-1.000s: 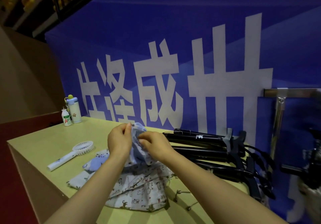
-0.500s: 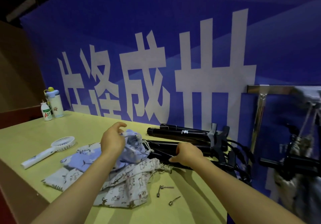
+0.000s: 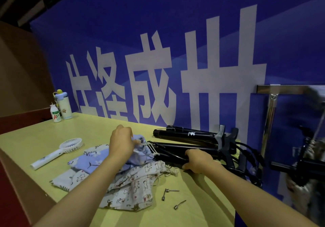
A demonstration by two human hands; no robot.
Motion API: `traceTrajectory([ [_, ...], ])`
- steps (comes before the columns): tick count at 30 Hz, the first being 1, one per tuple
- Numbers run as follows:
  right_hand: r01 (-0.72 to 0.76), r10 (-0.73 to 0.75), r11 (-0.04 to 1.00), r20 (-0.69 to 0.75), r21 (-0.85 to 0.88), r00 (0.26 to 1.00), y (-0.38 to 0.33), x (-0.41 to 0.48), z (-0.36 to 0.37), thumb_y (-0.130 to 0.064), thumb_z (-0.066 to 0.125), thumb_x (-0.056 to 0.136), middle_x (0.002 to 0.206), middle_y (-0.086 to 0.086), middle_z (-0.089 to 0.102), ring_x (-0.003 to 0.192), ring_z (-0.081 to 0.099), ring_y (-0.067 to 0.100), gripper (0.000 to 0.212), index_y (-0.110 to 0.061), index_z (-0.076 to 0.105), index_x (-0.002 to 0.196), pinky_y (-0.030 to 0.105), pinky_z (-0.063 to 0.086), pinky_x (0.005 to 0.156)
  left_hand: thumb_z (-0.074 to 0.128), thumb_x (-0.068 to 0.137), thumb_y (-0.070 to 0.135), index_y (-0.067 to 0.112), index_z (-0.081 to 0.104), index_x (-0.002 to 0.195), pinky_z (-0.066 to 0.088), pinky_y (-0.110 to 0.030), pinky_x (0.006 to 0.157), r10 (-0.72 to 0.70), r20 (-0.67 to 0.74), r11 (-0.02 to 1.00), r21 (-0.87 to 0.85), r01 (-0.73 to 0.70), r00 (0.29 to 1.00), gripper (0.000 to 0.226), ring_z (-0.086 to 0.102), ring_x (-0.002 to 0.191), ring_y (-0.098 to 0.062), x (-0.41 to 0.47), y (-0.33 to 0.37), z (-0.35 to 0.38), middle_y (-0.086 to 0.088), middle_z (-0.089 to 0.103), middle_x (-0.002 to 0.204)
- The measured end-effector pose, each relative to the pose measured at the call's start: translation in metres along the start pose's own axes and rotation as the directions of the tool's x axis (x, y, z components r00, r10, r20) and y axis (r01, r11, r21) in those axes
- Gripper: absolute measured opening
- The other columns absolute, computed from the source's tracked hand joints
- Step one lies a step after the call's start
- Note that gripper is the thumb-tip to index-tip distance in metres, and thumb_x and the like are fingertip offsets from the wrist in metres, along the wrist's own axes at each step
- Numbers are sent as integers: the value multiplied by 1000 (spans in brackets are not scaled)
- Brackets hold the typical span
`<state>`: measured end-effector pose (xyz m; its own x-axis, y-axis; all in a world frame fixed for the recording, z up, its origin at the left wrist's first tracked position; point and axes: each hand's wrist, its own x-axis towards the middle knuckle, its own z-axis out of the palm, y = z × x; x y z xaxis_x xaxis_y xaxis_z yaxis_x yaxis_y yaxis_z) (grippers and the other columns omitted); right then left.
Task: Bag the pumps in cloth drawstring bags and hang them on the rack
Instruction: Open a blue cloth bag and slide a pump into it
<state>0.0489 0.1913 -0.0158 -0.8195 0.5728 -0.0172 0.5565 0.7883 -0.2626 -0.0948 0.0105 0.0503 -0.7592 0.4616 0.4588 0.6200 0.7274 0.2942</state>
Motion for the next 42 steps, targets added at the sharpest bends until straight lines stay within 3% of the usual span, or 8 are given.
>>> traceTrajectory([
  [7, 37, -10, 993, -233, 113, 972, 6, -5, -21, -36, 60, 89, 111, 5, 64, 98, 62, 24, 37, -17, 54, 121, 37, 54, 83, 51, 94, 29, 6, 63, 81, 40, -41, 85, -95, -251, 988, -141, 61, 963, 29, 48, 105, -34, 8, 3, -17, -9, 58, 97],
  [13, 66, -33, 996, -435, 60, 900, 0, -13, -37, -41, 56, 90, 118, 8, 60, 106, 58, 26, 47, -18, 49, 130, 38, 52, 87, 51, 95, 24, 9, 41, 64, 30, -32, 56, -274, -144, 806, -574, 145, 951, 36, 40, 65, -25, 15, 7, -25, -4, 41, 58],
  [19, 126, -82, 991, -509, 53, 857, -4, -15, -46, -42, 57, 90, 113, 6, 60, 101, 58, 22, 44, -19, 50, 127, 36, 53, 86, 57, 89, 3, 13, 42, 73, 47, -23, 52, -226, -2, 703, -692, 162, 974, 24, 59, 67, -19, 18, 3, -30, -11, 62, 78],
  [23, 106, -61, 992, -501, 62, 863, -2, -15, -46, -42, 57, 90, 113, 6, 60, 101, 58, 22, 44, -19, 51, 126, 36, 52, 86, 49, 96, 25, 10, 47, 98, 38, -28, 53, -87, 167, 808, -565, 168, 982, 15, 47, 55, -18, 13, 3, -31, -9, 64, 79],
  [27, 57, -3, 995, -523, 86, 852, 0, -13, -45, -43, 55, 90, 109, 7, 60, 98, 58, 24, 41, -18, 52, 123, 38, 53, 84, 63, 84, 45, 18, 67, 69, 34, -21, 50, 92, 380, 867, -485, 114, 920, 31, 36, 50, -16, 6, 4, -39, -3, 43, 53],
  [33, 44, 54, 987, -583, 153, 811, -2, -13, -50, -41, 56, 91, 107, 7, 60, 96, 58, 25, 40, -17, 53, 122, 39, 53, 81, 66, 86, 18, 11, 60, 59, 46, -29, 67, -56, 194, 849, -507, 149, 979, 29, 51, 64, -19, 19, -3, -34, -6, 57, 63],
  [39, 160, -71, 981, -566, 109, 822, -12, -18, -56, -39, 56, 91, 112, 7, 59, 102, 56, 25, 42, -17, 50, 127, 37, 50, 87, 63, 86, 9, 6, 69, 80, 40, -28, 70, -17, 56, 980, -198, 27, 998, 10, 56, 78, -21, 21, -5, -41, -6, 61, 84],
  [42, 225, -153, 972, -531, 73, 833, -18, -24, -51, -39, 57, 90, 114, 5, 59, 103, 55, 21, 44, -19, 50, 129, 33, 48, 87, 54, 83, -7, 6, 70, 88, 40, -30, 71, -48, -37, 988, -150, 42, 998, 21, 59, 94, -30, 20, -8, -40, -10, 57, 97],
])
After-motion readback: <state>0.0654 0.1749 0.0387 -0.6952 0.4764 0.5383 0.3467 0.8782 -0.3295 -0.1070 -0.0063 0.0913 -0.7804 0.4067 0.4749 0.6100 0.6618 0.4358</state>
